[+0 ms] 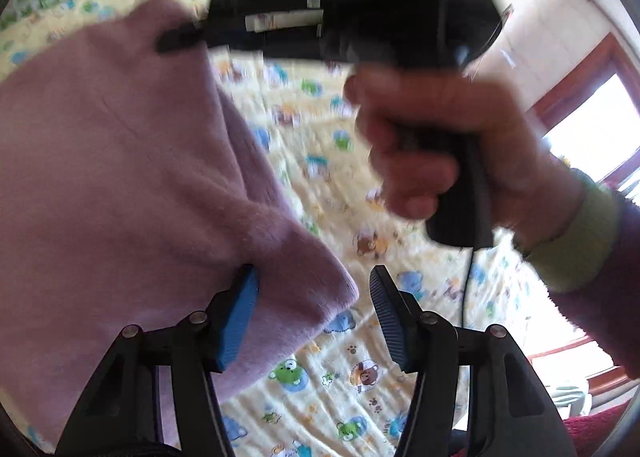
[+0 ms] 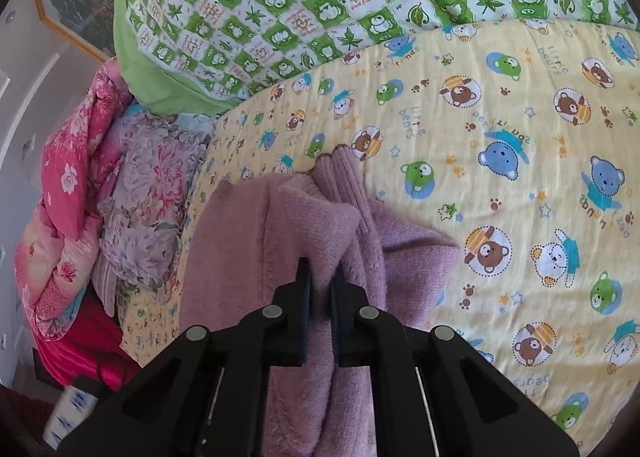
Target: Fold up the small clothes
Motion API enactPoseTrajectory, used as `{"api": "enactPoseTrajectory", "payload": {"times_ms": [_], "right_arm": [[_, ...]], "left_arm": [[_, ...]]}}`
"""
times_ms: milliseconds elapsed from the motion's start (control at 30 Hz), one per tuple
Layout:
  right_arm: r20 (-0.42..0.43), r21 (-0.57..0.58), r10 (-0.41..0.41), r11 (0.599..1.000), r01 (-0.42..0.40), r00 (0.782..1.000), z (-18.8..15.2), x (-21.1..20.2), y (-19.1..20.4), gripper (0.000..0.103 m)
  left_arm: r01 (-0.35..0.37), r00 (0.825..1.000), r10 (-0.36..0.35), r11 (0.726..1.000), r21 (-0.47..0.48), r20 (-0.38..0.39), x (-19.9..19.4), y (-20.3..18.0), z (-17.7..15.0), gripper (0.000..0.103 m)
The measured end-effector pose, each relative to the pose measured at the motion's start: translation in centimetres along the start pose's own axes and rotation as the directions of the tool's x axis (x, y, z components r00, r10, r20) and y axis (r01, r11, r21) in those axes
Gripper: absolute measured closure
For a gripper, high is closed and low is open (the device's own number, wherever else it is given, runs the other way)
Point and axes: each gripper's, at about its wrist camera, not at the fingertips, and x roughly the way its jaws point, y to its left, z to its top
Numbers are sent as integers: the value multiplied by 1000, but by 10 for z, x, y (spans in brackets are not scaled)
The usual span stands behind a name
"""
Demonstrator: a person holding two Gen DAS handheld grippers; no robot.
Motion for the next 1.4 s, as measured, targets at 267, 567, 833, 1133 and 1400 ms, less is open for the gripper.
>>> {"api": "enactPoseTrajectory", "payload": {"times_ms": [267, 567, 833, 1133, 1400], "right_arm": [[17, -4, -33, 999, 34, 999, 5, 2, -10, 95], [0, 120, 2, 993, -1, 1000, -1, 9, -32, 91], [37, 114, -35, 993, 31, 999, -29, -34, -17, 65], [31, 142, -55, 989, 50, 998, -95, -49, 2, 46], [-33, 217, -43, 975, 49, 999, -146, -39, -9, 41]], "left_arm": [[10, 999, -11, 999, -34, -37, 26, 2, -4, 46], [11, 999, -11, 1000, -2, -47, 28, -14, -5, 46], [46, 999, -47, 998, -46, -24, -11, -6, -27, 45], [-47, 991, 78, 966, -255, 111, -88, 51, -45, 36], [-131, 970, 210, 877, -461, 124, -113, 130, -71, 29]]}}
